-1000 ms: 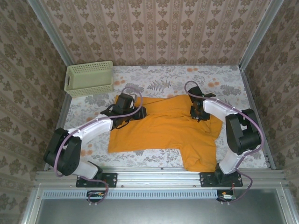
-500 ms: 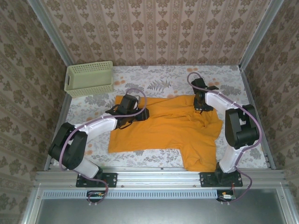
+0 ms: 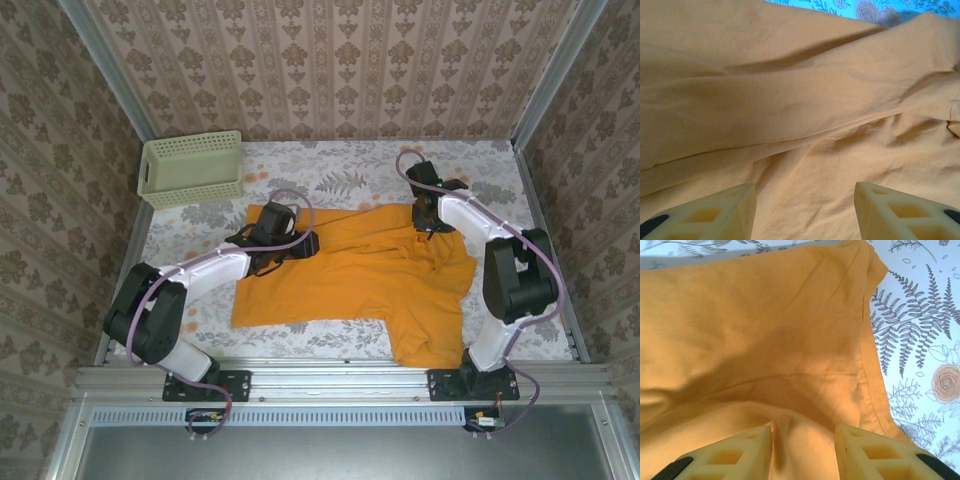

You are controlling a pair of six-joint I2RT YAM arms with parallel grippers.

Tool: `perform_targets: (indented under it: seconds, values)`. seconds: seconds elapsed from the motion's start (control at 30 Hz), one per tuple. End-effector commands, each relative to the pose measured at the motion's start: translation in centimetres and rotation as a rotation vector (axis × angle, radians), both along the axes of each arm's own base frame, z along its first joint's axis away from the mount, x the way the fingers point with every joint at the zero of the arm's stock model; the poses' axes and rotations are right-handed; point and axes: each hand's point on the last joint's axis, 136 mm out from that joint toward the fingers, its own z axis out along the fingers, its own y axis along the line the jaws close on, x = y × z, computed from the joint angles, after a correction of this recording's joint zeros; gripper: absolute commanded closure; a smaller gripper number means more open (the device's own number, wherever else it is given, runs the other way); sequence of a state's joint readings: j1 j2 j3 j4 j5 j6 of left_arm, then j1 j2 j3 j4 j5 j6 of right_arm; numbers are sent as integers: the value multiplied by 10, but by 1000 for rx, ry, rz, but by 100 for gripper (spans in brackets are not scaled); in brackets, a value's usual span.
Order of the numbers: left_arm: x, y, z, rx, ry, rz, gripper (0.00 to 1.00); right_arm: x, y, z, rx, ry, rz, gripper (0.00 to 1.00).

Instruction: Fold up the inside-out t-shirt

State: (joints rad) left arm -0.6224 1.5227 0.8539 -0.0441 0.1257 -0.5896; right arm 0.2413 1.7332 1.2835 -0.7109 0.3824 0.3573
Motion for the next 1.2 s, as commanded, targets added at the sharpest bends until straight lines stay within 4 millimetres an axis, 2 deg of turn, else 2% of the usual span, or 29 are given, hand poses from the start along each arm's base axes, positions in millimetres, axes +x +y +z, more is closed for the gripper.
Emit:
perform_targets:
  seconds: [0.0,0.1,0.23,0.37,0.5,0.73,1.0,1.17]
  values:
    - [-1,2,11,9,-44,-11,45,-20,19,26,2,-33,70,61]
    - [-3,3,11,9,-44,-11,45,-32,45,22,74,-29,124,61]
    - [-2,4,12,8,-52,-6,44,-37,67,-8,209,40,107,68]
    - [-2,6,11,7,-51,-2,44,-30,57,-35,214,93,24,75]
    - [-3,10,11,7,-51,5,44,-19,44,-47,218,82,-27,78]
    - [3,20,8,0,-44,26,44,-5,31,-56,184,72,-57,78]
    - [5,22,8,-3,-43,31,43,8,34,-61,200,64,-52,78]
    - [5,24,6,1,-36,35,43,13,27,-61,152,58,-59,77]
